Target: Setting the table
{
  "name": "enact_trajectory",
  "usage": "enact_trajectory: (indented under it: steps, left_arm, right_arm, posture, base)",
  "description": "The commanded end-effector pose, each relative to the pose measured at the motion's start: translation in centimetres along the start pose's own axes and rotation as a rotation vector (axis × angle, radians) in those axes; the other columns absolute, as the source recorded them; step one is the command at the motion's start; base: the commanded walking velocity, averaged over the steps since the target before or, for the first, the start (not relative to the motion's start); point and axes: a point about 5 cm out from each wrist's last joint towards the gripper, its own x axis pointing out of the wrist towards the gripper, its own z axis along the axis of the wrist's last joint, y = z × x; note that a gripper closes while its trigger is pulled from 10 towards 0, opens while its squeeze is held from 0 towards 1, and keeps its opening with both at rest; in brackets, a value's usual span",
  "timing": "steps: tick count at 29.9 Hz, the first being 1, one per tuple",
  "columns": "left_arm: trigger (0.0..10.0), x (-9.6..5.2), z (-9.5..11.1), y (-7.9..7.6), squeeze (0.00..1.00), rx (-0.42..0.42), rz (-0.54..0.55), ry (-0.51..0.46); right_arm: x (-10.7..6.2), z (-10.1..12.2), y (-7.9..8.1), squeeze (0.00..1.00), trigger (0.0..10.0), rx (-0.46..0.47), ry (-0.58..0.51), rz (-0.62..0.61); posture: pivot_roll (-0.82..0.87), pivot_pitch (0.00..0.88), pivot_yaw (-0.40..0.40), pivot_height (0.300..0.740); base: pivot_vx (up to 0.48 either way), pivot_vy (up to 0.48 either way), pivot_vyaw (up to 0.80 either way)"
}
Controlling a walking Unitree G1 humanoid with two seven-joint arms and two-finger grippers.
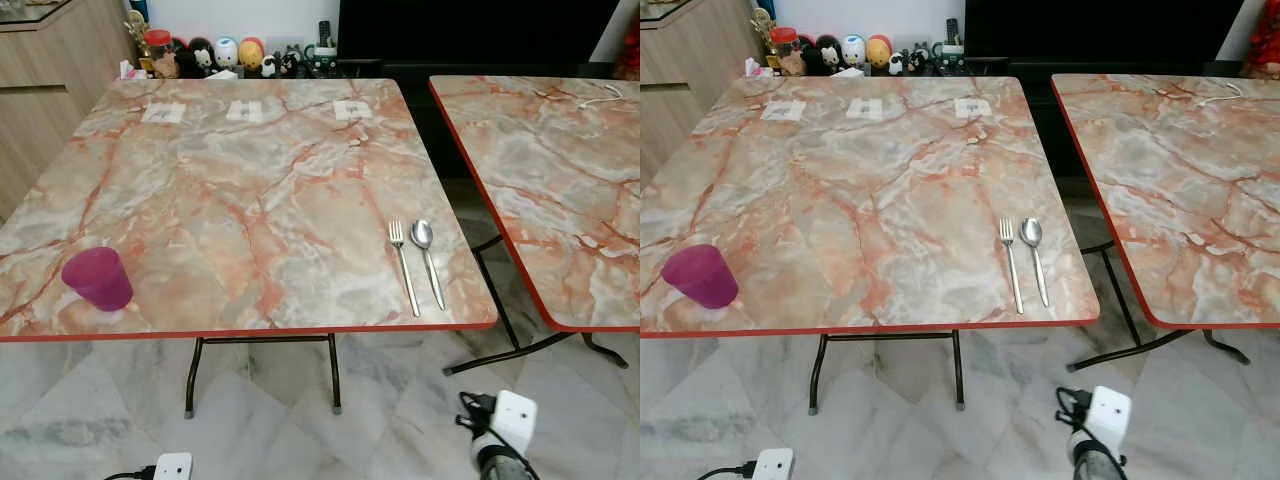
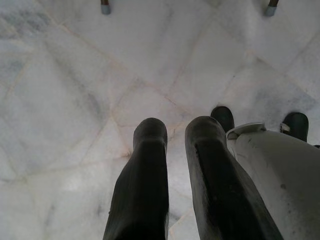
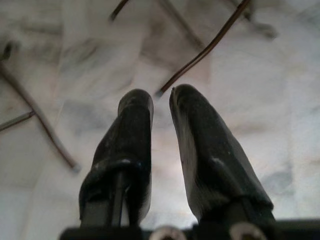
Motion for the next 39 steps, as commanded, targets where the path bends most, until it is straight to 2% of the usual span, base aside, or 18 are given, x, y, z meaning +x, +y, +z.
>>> enact_trajectory:
  steps: [1,5,8,9,12,14,17,21,23,24,27,28,29,30,36,39]
  left_arm:
    - [10.0,-0.1,-0.6,0.0,0.0,0.003,-0.003,0.015]
    - [10.0,-0.2,-0.6,0.1,0.0,0.005,-0.003,0.013]
    - [10.0,-0.2,-0.5,0.1,0.0,0.015,-0.006,0.009]
    - [10.0,-0.1,-0.5,0.1,0.0,0.021,-0.008,0.008]
    - [10.0,-0.1,-0.4,0.1,0.0,0.026,-0.008,0.006]
    - [10.0,-0.1,-0.2,0.2,0.0,0.035,0.002,-0.005]
    - [10.0,-0.1,-0.1,0.2,0.0,0.032,0.006,-0.008]
    - [10.0,-0.1,-0.1,0.2,0.0,0.016,0.006,-0.002]
    - [10.0,-0.1,-0.1,0.2,0.0,0.017,0.005,-0.003]
    - [10.0,0.0,0.0,0.2,0.0,0.019,0.006,-0.004]
    - [10.0,0.0,0.0,0.3,0.0,0.019,0.006,-0.005]
    - [10.0,0.0,0.0,0.3,0.0,0.019,0.006,-0.005]
    - [10.0,0.0,0.1,0.3,0.0,0.019,0.005,-0.005]
    - [10.0,0.0,0.1,0.2,0.0,0.019,0.005,-0.005]
    - [10.0,0.0,0.1,0.2,0.0,0.019,0.003,-0.005]
    - [10.0,0.0,0.2,0.2,0.0,0.014,0.005,-0.006]
  right_arm:
    - [-0.2,1.1,0.1,0.0,10.0,-0.019,-0.097,-0.009]
    - [-0.4,1.9,0.5,0.0,10.0,-0.012,-0.163,0.008]
    - [-0.5,3.5,1.2,0.0,10.0,-0.055,-0.258,0.05]
    - [-0.5,4.9,1.8,0.0,10.0,-0.091,-0.328,0.09]
    - [-0.6,6.7,2.6,0.0,10.0,-0.133,-0.419,0.132]
    - [-0.6,8.6,3.0,0.0,10.0,-0.119,-0.485,0.126]
    - [-0.6,10.2,3.5,0.0,10.0,-0.116,-0.533,0.131]
    - [-0.1,13.3,6.2,0.0,10.0,-0.11,-0.595,0.265]
    - [0.0,13.9,6.7,0.0,10.0,-0.101,-0.597,0.29]
    - [0.3,14.9,7.7,0.0,10.0,-0.07,-0.601,0.34]
    - [0.7,16.0,9.6,0.0,10.0,-0.042,-0.575,0.442]
    - [1.0,16.2,10.3,0.68,10.0,-0.04,-0.553,0.469]
    - [1.1,16.3,10.7,0.68,10.0,-0.039,-0.537,0.484]
    - [1.3,16.6,11.0,1.0,10.0,-0.044,-0.532,0.486]
    - [2.2,18.4,13.4,1.0,10.0,0.017,-0.468,0.477]
    - [2.4,18.6,13.5,1.0,10.0,0.029,-0.455,0.437]
  posture:
    - [-0.09,0.031,-0.006,0.74]
    - [-0.09,0.027,-0.005,0.74]
    - [-0.09,0.032,-0.004,0.74]
    - [-0.09,0.048,-0.002,0.74]
    - [-0.09,0.055,-0.003,0.74]
    - [-0.09,0.064,-0.002,0.74]
    - [-0.09,0.068,0.0,0.74]
    - [-0.1,0.076,0.009,0.74]
    - [-0.1,0.077,0.01,0.74]
    - [-0.1,0.078,0.014,0.74]
    - [-0.1,0.08,0.019,0.74]
    - [-0.1,0.082,0.023,0.74]
    - [-0.1,0.082,0.023,0.74]
    - [-0.09,0.082,0.026,0.74]
    - [-0.08,0.084,0.027,0.74]
    - [-0.08,0.085,0.025,0.74]
  base:
    - [0.0,0.0,0.0]
    - [0.0,0.0,0.0]
    - [0.0,0.0,0.0]
    - [0.0,0.0,0.0]
    - [0.0,0.0,0.0]
    - [0.0,-0.201,0.0]
    - [0.0,-0.409,0.0]
    - [0.0,0.0,0.0]
    - [0.0,0.0,0.0]
    - [0.0,0.0,0.0]
    - [0.0,0.0,0.0]
    - [0.0,0.0,0.0]
    - [0.0,0.0,0.0]
    - [0.0,0.0,0.0]
    - [0.0,0.0,0.0]
    - [0.0,0.0,0.0]
